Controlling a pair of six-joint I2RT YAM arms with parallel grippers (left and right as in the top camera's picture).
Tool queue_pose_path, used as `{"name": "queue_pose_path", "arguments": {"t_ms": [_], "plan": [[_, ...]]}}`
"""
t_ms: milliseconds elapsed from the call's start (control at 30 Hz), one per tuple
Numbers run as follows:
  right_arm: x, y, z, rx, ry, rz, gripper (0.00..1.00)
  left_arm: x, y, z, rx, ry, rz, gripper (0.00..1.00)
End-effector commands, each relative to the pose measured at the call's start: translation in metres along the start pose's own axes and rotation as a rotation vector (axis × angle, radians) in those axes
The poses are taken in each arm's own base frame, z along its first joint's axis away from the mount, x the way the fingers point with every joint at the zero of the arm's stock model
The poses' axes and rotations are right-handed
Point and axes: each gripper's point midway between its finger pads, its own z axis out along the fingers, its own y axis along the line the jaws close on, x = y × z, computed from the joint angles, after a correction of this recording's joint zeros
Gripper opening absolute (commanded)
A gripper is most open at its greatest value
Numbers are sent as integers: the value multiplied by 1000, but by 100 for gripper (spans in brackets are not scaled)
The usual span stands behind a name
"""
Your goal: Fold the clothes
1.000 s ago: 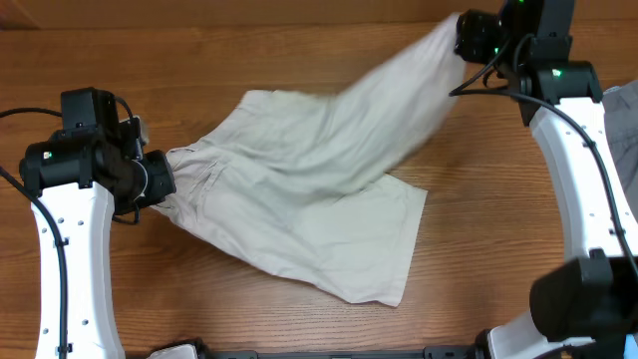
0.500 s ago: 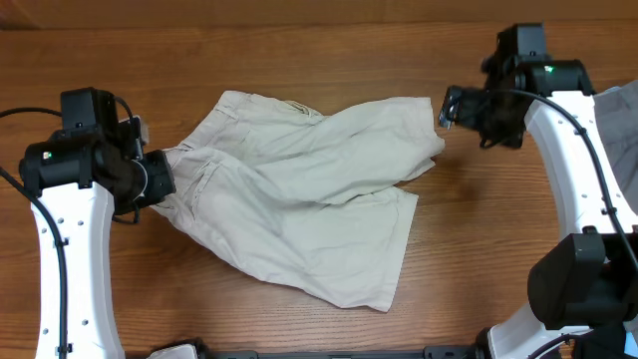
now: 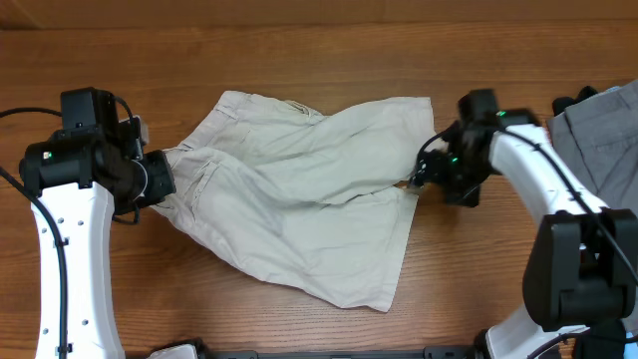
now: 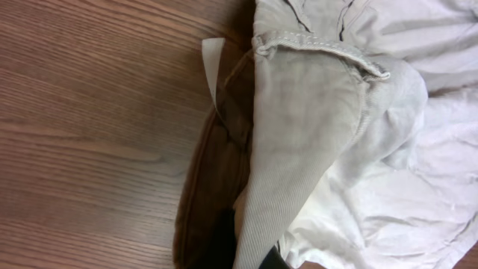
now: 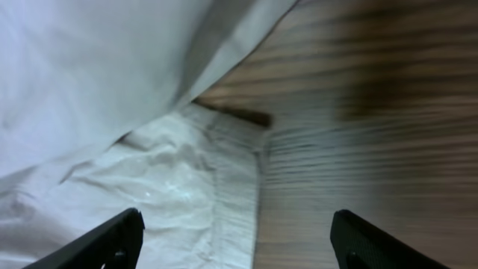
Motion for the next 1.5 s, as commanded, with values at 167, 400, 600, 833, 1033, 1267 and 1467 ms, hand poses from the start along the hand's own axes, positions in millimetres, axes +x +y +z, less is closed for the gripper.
{"name": "queue_pose_path", "arguments": {"t_ms": [167,400,600,833,1033,1267,1467], "plan": [[16,-6,39,87,-31,32,77,-5,-7,-8,39,-27,16,4],[11,5,57,-19,-76,-5,32,-6,-7,-8,40,-31,17,4],[-36,55,34,-232,-240,-127,4,-7,-7,-8,40,-36,17,4],[-146,101,-86,-395,-675,-217,4,-22,-12,-9,61,-98,49,4],[-185,83,-147,-382,-848,-161,4,-31,-28,-12,150,-134,68,4],[-154,46,-111,-318,-630,-101,100,-35,-30,-12,160,-149,71,4],[-85,9,-57,-177,-302,38,100,-35,-30,-12,161,-148,71,4]]}}
